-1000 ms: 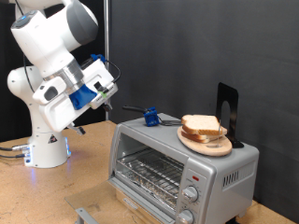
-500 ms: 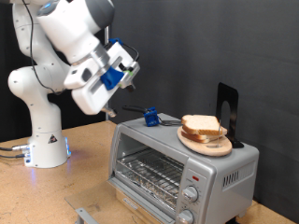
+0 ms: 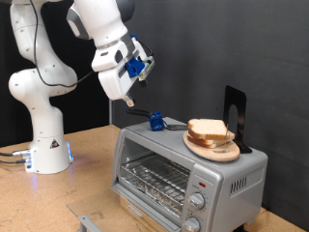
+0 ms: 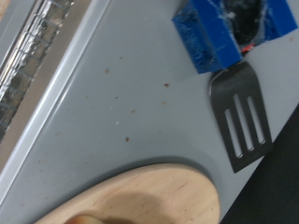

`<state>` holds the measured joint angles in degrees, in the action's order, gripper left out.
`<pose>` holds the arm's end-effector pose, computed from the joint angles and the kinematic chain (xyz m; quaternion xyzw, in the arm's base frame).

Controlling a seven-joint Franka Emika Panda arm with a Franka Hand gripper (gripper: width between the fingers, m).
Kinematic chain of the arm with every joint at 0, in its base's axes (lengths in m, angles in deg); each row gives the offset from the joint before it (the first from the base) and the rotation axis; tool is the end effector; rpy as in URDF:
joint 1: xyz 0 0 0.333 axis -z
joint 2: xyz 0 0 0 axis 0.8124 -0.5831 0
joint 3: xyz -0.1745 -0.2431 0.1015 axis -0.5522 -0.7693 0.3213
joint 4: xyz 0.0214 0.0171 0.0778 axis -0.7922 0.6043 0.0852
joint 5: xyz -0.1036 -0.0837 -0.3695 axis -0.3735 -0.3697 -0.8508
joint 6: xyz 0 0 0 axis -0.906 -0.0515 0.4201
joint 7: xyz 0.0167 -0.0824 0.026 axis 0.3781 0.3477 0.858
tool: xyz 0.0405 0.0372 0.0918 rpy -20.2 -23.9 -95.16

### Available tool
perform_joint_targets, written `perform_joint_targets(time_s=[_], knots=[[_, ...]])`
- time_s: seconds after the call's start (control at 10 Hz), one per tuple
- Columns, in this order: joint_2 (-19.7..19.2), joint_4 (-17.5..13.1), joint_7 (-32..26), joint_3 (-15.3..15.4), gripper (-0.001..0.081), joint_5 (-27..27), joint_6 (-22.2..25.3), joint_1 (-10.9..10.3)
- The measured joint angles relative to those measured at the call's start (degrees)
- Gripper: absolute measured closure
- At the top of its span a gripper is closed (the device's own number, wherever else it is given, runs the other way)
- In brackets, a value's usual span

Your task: Make a piece of toast with the oven

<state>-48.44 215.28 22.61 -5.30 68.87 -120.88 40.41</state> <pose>0.4378 0.0411 0.4757 -0.9656 0.1186 -0.0352 0.2287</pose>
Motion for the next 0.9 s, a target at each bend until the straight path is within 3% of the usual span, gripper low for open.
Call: perform_joint_targets(time_s=[0.4, 0.6, 0.9], knots=[[2.2, 0.3, -7.4, 1.5, -0.0003, 0.4, -0.9, -2.0], [5.7, 1.4, -6.8, 3.6, -0.0003, 0.0, 0.5, -3.1], [11.7, 6.7, -2.9, 8.5, -0.0003, -4.1, -4.4, -2.3]])
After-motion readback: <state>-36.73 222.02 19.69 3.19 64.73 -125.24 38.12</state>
